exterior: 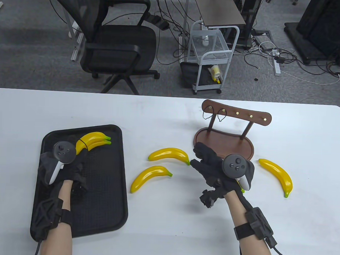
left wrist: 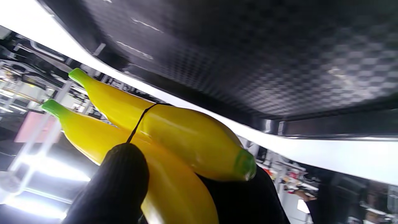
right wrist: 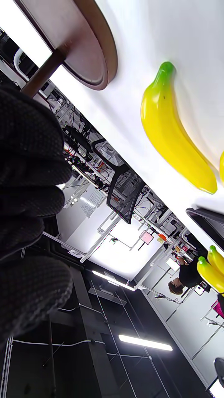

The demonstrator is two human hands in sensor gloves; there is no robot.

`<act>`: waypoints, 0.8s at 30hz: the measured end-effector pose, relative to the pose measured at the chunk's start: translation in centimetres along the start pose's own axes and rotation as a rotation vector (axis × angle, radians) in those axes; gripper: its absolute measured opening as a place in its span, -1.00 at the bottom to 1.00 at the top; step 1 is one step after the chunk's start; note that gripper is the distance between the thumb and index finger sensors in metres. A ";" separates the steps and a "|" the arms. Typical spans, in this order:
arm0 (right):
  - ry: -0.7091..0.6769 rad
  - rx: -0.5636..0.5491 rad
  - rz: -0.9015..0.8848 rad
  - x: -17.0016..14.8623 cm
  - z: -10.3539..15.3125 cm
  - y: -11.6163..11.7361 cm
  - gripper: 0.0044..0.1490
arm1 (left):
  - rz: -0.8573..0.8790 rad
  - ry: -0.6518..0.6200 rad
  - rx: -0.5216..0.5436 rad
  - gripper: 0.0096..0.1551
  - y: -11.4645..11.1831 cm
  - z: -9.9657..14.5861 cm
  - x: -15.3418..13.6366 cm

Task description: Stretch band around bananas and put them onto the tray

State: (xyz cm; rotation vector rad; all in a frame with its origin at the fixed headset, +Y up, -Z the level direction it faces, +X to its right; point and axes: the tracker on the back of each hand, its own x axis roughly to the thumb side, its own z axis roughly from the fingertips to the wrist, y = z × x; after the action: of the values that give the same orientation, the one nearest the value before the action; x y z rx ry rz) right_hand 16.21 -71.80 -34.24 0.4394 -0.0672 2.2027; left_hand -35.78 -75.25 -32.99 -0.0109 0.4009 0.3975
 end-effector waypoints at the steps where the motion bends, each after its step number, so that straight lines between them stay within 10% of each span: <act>1: -0.002 0.000 -0.002 0.0 0.0 0.0 -0.11 | 0.011 0.023 -0.004 -0.21 -0.1 -0.3 -0.7; 24: 0.007 0.019 0.011 -0.2 0.0 0.1 -0.11 | 0.065 0.136 -0.081 -0.19 -2.4 -1.4 -5.0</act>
State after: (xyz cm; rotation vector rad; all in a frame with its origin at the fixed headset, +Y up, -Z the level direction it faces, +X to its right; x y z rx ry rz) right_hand 16.28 -72.02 -34.27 0.4433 -0.0452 2.2171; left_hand -39.61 -79.44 -32.49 -0.1048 0.5202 0.4784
